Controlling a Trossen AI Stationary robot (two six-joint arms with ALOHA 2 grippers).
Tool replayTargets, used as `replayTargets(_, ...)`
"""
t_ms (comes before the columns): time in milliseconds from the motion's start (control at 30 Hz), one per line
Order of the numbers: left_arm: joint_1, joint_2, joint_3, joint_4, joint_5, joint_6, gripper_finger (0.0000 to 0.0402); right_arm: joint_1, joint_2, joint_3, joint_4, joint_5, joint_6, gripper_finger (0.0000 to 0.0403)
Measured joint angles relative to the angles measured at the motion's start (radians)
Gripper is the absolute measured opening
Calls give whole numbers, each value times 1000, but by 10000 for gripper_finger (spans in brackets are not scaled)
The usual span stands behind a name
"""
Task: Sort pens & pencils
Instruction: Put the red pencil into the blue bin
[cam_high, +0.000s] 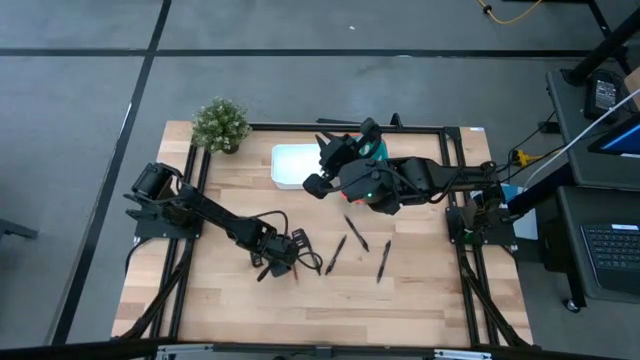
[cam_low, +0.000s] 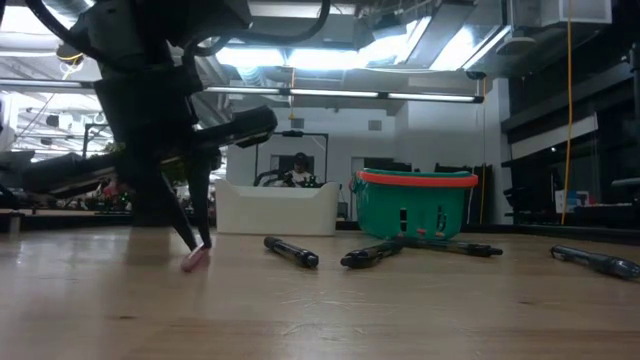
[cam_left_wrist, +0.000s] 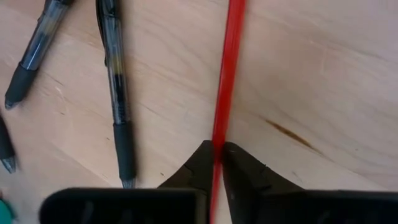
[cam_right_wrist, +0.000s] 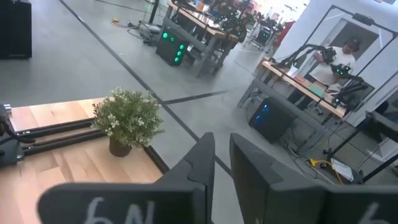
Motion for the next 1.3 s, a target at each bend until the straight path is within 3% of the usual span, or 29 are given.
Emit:
replayTargets(800,-3,0,1,-3,-11,-187,2,0,0,0,21,1,-7,53)
replayTargets(1033,-31,0,1,0,-70,-223,2,0,0,0,-9,83,1,53)
replayTargets(1300,-49,-7,-3,2,-112,-257,1,-11,0,0,-169,80,169,53)
